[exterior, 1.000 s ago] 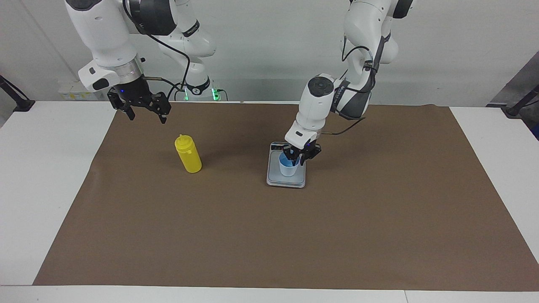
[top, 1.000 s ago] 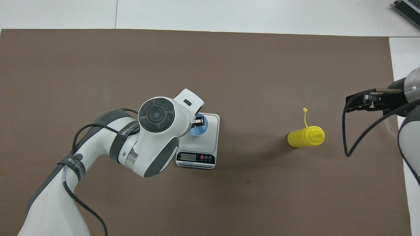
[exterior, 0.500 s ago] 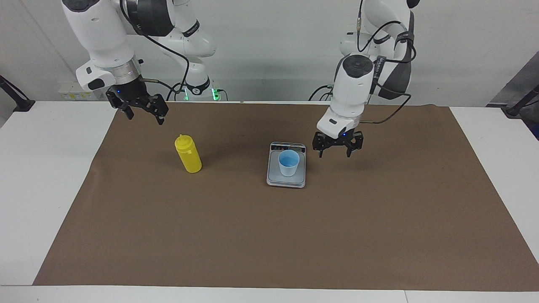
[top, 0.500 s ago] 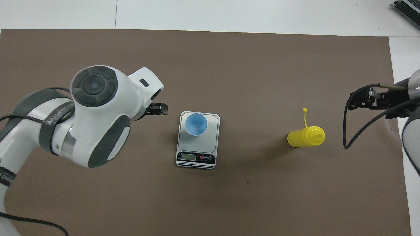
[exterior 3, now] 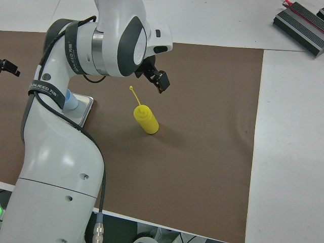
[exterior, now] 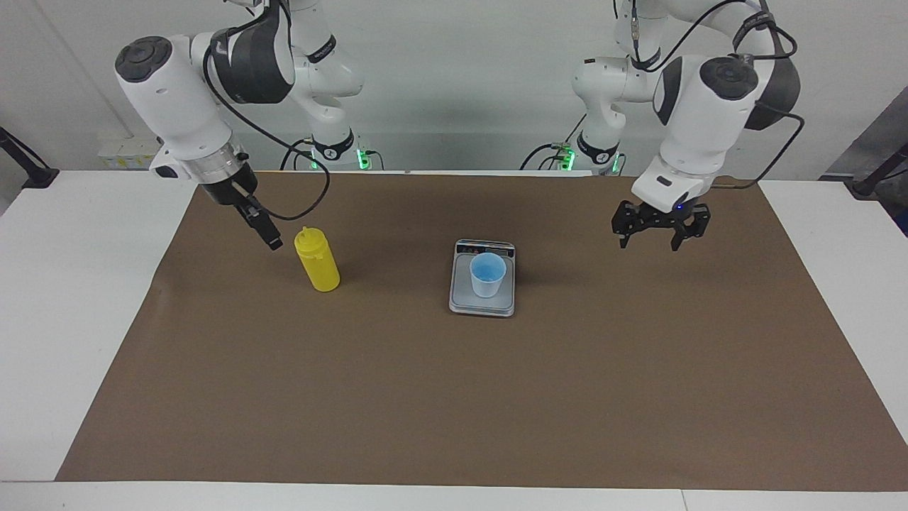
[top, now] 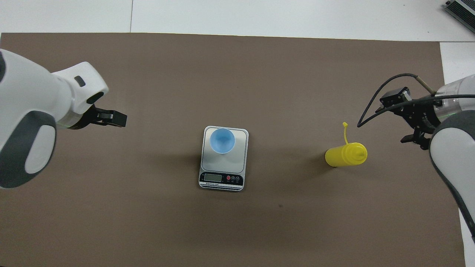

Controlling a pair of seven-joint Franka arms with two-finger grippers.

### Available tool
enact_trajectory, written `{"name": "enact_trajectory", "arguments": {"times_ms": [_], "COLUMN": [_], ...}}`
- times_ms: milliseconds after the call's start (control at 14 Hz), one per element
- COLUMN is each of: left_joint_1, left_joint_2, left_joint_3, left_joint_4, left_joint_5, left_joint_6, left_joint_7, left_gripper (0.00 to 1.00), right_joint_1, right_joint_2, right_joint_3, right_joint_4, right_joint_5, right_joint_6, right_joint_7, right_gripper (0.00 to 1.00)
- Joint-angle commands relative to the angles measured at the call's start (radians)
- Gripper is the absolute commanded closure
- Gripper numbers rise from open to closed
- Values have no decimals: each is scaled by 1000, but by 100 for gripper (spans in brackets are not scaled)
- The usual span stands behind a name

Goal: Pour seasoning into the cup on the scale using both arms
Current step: 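Release the cup and withdraw the left gripper while the right gripper reaches out, then grasp the yellow squeeze bottle with the right gripper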

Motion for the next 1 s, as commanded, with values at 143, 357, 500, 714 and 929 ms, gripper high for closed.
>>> {"name": "enact_trajectory", "arguments": {"times_ms": [143,357,500,714,929], "left_joint_1": [64,123,138,145,147], "left_joint_2": [-40,-34,-38,-37,-23], "left_joint_3": [-4,-9,-18,-5,-20], "left_joint_4": [132,180,180,182,247], "left_joint_5": [-25,-118,-132,-129,-76], "left_joint_6": [-213,-257,-241,-250,-336], "left_joint_7": [82,113,121,157,151], "left_gripper": [0,0,0,0,0], "right_joint_1": [-102,-131,-133,-148,-137], "right_joint_2": [51,52,45,49,40], "right_joint_3": [7,6,6,6,7], "right_joint_4": [-116,-225,-300,-386,-434], "right_joint_5": [171,314,363,440,517], "right_joint_6": [31,86,137,207,246], "right_joint_7": [175,176,176,158,124], "right_gripper": [0,0,0,0,0]}}
